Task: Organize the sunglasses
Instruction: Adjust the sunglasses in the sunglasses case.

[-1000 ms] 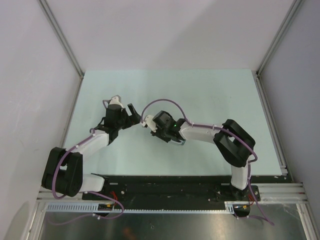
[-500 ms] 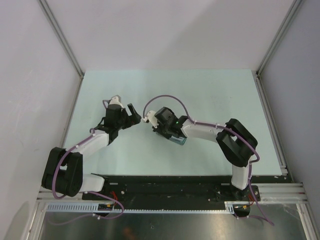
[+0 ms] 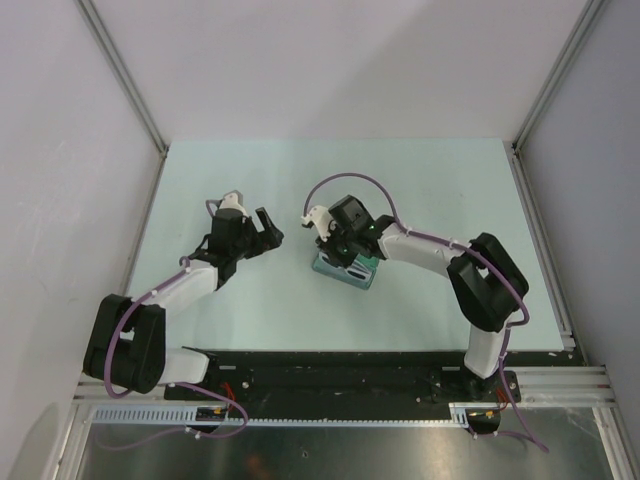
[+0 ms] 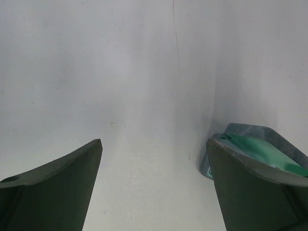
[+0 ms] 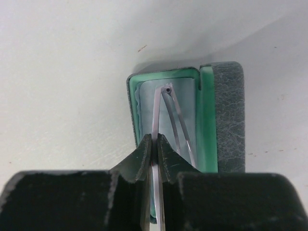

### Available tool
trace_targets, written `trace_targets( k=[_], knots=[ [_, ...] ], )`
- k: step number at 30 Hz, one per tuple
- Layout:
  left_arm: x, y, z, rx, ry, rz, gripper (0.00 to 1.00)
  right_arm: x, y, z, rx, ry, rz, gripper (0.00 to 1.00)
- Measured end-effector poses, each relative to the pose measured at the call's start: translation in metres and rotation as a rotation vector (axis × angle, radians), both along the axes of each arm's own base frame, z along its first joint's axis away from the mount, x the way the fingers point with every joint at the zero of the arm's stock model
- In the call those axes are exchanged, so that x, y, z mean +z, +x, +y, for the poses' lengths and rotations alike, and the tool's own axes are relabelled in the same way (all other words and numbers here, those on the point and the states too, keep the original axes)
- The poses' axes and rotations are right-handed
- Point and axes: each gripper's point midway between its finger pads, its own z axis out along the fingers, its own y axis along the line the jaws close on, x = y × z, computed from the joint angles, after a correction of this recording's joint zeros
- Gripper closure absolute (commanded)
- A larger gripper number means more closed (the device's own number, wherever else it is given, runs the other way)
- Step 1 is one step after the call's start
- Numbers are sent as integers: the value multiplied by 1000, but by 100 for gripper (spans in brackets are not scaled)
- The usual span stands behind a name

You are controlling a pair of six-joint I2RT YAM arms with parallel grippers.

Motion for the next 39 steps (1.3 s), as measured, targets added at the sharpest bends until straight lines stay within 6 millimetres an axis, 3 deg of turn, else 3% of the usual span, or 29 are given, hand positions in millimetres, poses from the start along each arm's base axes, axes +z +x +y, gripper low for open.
trace_targets(
  k=[15,23,30,33,39],
  knots=[
    [0,-1,-2,-8,-5,1,6,8,-13,6,51,68,126,100],
    [0,-1,-2,-11,-7,2,6,-11,-5,8,41,37,178,100],
    [0,-2,-4,-22,-14,5,6,-12,-5,7,38,34,185,100],
    [-1,-2,-5,-23,-14,9,6,-13,-4,7,34,31,191,83],
    [-4,-2,-5,-26,-13,17,6,-17,-1,3,5,14,192,65]
  ],
)
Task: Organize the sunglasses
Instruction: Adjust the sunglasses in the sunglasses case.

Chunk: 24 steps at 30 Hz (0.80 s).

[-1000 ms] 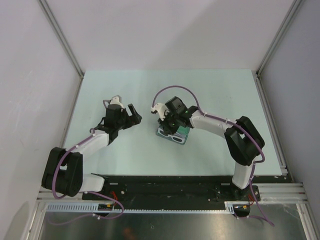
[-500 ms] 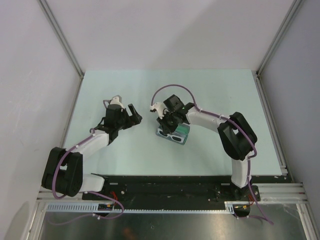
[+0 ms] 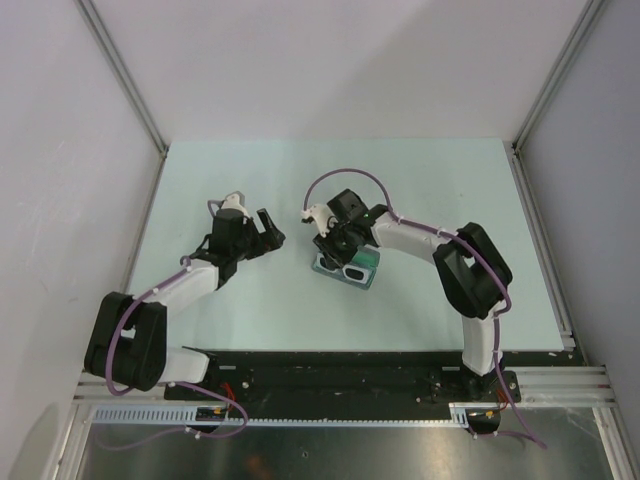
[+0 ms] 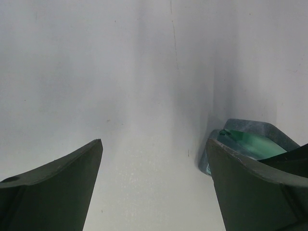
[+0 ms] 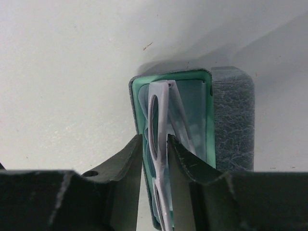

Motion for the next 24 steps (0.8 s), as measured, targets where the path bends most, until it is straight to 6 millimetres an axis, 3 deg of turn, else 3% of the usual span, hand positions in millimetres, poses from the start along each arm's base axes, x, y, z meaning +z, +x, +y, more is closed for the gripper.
trace_targets(
  k=[12,24],
  knots=[
    [0,0,-1,-4,-2,1,6,3,6,-5,-26,-47,-57,55],
    [-1,-1,-8,-32,-20,4,7,22,8,-11,-51,-99,-150,58]
  ],
)
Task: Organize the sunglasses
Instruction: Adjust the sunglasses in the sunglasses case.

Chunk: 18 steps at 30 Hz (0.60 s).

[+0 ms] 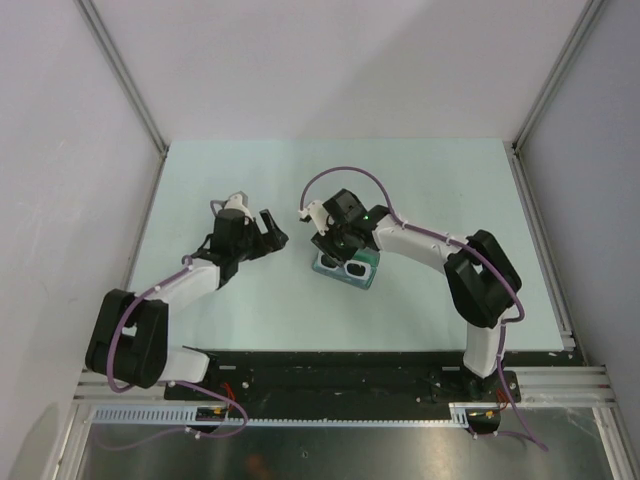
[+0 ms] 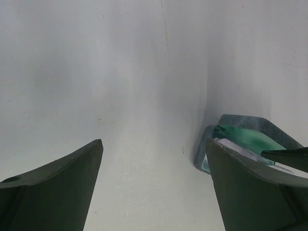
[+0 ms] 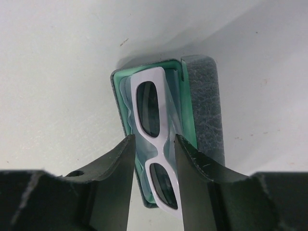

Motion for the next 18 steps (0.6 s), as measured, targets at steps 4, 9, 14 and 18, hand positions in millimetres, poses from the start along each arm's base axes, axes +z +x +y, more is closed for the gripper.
trace_targets(
  k=[4,9,14,18],
  knots=[
    [-6,-4,-10,-34,-6,18,7,12,2,-3,-31,-4,-36,58],
    [-13,-10,-31,-103,-12,46,9,53,11,-12,-135,39,-149,56],
    [-5,-9,-52,-173,-45,32,9,99,13,-41,-351,167,-218,53],
    [7,-7,-65,-225,-87,-3,9,114,6,-83,-582,293,-193,51]
  ],
)
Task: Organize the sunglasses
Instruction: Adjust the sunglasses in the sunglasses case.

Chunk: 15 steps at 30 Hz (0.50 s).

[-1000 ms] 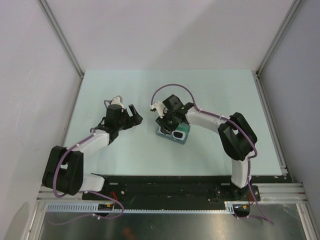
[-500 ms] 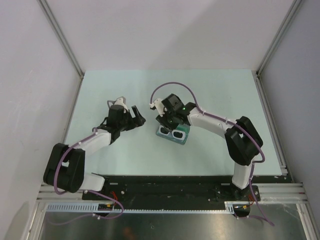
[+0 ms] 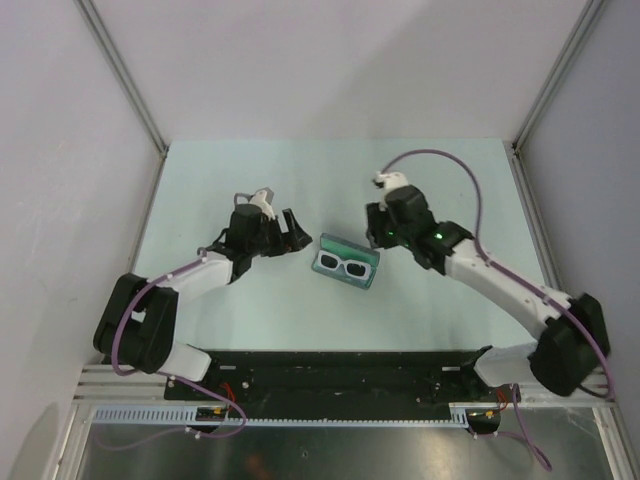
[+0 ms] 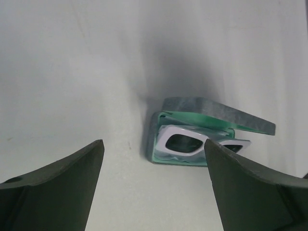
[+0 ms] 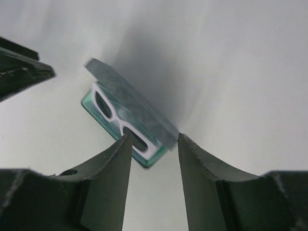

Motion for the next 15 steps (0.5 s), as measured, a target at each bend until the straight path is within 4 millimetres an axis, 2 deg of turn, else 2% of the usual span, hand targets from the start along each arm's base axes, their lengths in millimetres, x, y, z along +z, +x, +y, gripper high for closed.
trace_targets(
  k=[4,7,12,15],
  knots=[
    [1,-2,-12,-47,-26,-3,12,-13,-22,-40,-181,132,64,50],
    [-5,-5,-19,-75,-37,17,15,-32,-41,-49,-247,223,117,51],
    [-14,-8,-24,-86,-55,55,21,-74,-62,-38,-263,310,226,51],
    [-14,-7,-25,-82,-60,61,21,-87,-65,-24,-258,345,253,50]
  ],
)
